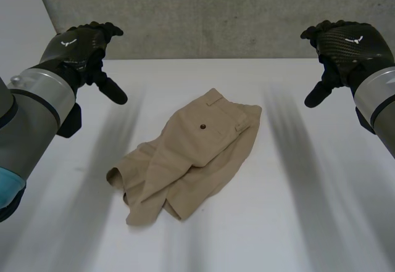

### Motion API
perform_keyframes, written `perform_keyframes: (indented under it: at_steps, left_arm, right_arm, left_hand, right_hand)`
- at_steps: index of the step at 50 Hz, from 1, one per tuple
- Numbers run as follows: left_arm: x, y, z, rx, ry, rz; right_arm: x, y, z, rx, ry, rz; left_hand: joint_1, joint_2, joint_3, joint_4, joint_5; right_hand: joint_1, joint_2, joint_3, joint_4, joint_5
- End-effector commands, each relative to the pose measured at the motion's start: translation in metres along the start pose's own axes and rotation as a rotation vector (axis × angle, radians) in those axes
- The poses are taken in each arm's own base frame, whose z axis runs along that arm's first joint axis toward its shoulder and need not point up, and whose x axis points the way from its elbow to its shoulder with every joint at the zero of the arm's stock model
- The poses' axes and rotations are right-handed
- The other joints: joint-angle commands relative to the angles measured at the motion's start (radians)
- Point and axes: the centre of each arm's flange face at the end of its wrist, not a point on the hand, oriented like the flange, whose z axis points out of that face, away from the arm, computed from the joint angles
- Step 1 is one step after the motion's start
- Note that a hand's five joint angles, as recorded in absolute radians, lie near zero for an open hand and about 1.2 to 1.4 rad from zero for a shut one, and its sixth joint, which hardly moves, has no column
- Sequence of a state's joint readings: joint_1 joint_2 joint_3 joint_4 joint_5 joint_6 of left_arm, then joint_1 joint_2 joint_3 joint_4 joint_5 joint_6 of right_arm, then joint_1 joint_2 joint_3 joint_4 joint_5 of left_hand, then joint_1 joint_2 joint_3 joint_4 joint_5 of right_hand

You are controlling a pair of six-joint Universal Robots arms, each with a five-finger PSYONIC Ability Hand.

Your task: Fold the shorts.

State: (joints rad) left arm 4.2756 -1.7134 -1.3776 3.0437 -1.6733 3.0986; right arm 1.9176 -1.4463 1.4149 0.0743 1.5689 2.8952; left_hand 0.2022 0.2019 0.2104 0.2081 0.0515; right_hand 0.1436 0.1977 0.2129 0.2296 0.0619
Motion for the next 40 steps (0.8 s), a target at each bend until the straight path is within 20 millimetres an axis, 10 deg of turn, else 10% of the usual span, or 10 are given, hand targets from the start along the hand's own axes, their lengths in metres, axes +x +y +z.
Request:
perform_keyframes:
  at_steps: [1, 18, 40]
  left_arm:
    - [0.003, 0.018, 0.006, -0.061, 0.007, 0.021]
    - [0.037, 0.119, -0.029, -0.382, 0.010, 0.245]
    - [0.039, 0.161, -0.022, -0.397, 0.002, 0.255]
  right_arm:
    - [-0.010, 0.017, 0.009, -0.037, -0.072, -0.098]
    - [-0.078, 0.086, 0.055, 0.004, -0.446, -0.327]
    - [-0.114, 0.167, 0.128, 0.072, -0.408, -0.351]
  left_hand:
    - [0.011, 0.012, 0.003, 0.005, -0.013]
    - [0.038, 0.038, 0.030, 0.032, 0.014]
    - [0.296, 0.296, 0.288, 0.290, 0.272]
  right_hand:
    - [0.031, -0.023, -0.038, -0.055, -0.062]
    - [0.031, -0.023, -0.038, -0.055, -0.062]
    - [0.390, 0.336, 0.321, 0.304, 0.298]
